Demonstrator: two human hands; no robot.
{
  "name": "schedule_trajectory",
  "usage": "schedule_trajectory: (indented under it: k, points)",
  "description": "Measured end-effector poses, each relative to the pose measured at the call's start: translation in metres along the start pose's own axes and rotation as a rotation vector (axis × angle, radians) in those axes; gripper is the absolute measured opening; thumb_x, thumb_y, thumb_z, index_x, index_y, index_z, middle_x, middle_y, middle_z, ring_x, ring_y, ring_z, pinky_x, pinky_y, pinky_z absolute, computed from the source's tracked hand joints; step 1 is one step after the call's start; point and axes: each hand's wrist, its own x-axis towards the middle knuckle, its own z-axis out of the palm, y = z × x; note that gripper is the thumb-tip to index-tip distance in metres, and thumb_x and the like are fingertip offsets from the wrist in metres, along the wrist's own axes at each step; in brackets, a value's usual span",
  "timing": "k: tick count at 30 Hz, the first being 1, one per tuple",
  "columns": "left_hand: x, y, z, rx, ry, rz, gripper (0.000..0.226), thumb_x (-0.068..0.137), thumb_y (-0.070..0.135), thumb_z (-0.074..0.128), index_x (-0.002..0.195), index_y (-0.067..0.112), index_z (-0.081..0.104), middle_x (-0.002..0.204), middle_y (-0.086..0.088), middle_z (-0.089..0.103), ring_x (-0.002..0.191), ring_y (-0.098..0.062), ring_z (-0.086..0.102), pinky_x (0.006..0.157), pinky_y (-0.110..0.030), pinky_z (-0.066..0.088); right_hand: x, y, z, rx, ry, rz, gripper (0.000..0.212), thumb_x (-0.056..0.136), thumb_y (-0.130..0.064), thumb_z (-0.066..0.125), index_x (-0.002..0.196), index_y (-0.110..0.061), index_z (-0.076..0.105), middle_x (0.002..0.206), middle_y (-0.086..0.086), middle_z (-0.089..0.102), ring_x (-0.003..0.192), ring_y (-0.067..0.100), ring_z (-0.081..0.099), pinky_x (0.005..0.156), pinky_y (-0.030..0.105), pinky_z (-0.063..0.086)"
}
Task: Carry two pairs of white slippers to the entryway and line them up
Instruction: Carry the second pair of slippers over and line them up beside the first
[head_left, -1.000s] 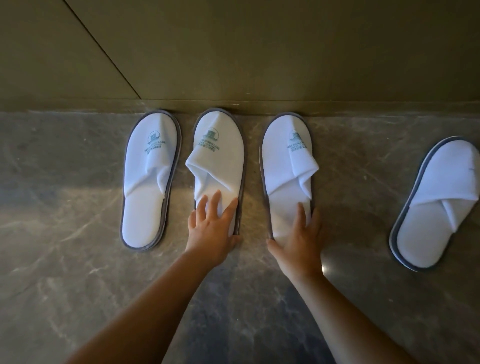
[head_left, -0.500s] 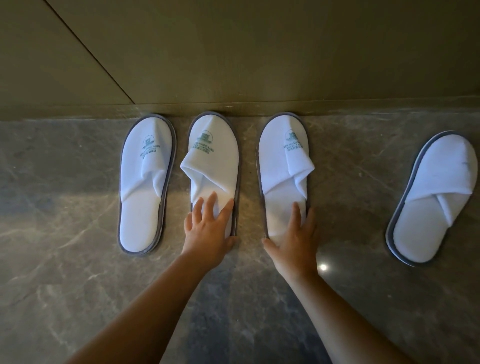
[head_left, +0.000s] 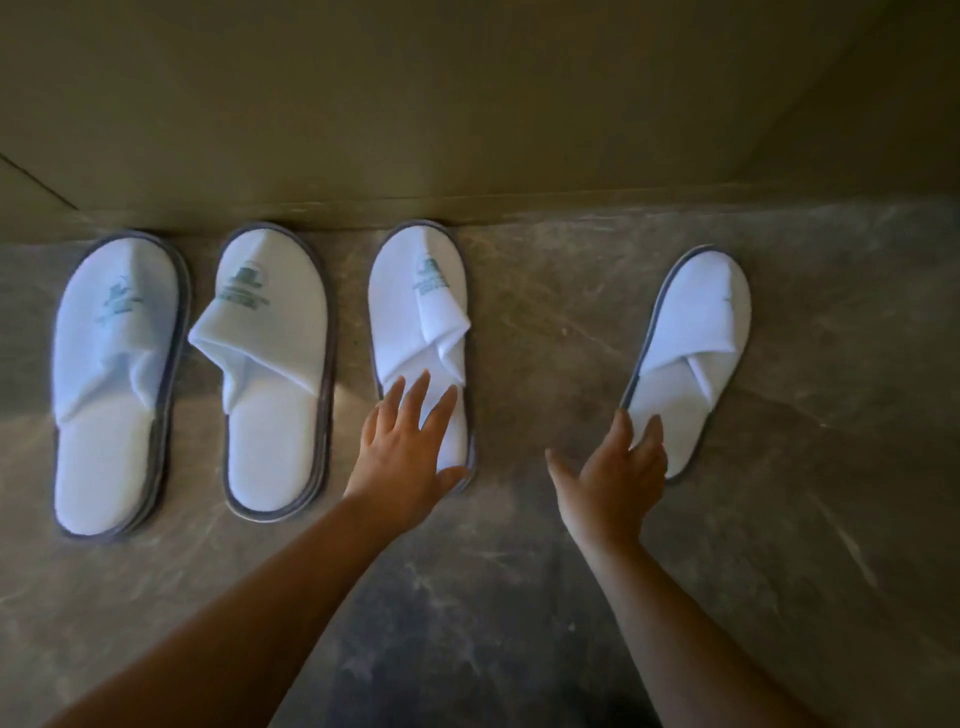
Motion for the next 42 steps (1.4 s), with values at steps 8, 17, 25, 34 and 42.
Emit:
schedule_trajectory:
  k: [8,17,25,34,42]
  points:
    - [0.007,0.016,0.015,0.034,-0.018,-0.044,0.080,0.080,0.044,0.054,0.141,0.022,0.007,0.155,-0.010,-0.002,0.141,-0.033,-0.007,0.114,-0.050,0.005,0.042,0.040,-0.009,0.140,0.045,0.265,0.100,0.064,-0.039,0.076,0.138,-0.008,0.016,0.141,0.030,0.026,0.129,0.042,0.026,0.105,0.049,0.026]
    - [0.006,0.016,0.015,0.050,-0.028,-0.057,0.082,0.080,0.046,0.054,0.141,0.024,0.004,0.155,-0.007,-0.004,0.141,-0.029,-0.009,0.114,-0.049,0.005,0.035,0.045,-0.007,0.157,-0.011,-0.006,0.093,0.060,-0.022,0.079,0.135,-0.004,0.028,0.140,0.028,0.028,0.125,0.042,0.029,0.102,0.042,0.022]
    - [0.007,0.014,0.013,0.080,-0.051,-0.058,0.083,0.078,0.050,0.054,0.140,0.027,0.005,0.155,-0.004,-0.004,0.141,-0.028,-0.009,0.113,-0.053,0.004,0.021,0.032,0.003,0.124,-0.209,-0.230,0.093,0.066,-0.027,0.074,0.139,-0.012,0.018,0.149,0.021,0.015,0.138,0.035,0.013,0.109,0.040,0.017]
    - [0.008,0.012,0.007,0.073,-0.092,-0.041,0.090,0.074,0.049,0.060,0.140,0.030,0.001,0.155,-0.001,-0.007,0.141,-0.026,-0.010,0.113,-0.052,0.005,0.021,0.013,0.011,0.076,-0.199,-0.247,0.093,0.067,-0.031,0.074,0.139,-0.016,0.016,0.150,0.020,0.013,0.135,0.035,0.016,0.110,0.045,0.020]
    - [0.007,0.013,0.005,0.080,-0.101,-0.037,0.089,0.076,0.049,0.058,0.140,0.030,0.001,0.155,-0.001,-0.008,0.141,-0.026,-0.010,0.114,-0.052,0.005,0.017,0.012,0.015,0.101,-0.178,-0.206,0.093,0.068,-0.028,0.073,0.139,-0.013,0.017,0.149,0.021,0.015,0.135,0.035,0.016,0.107,0.040,0.013]
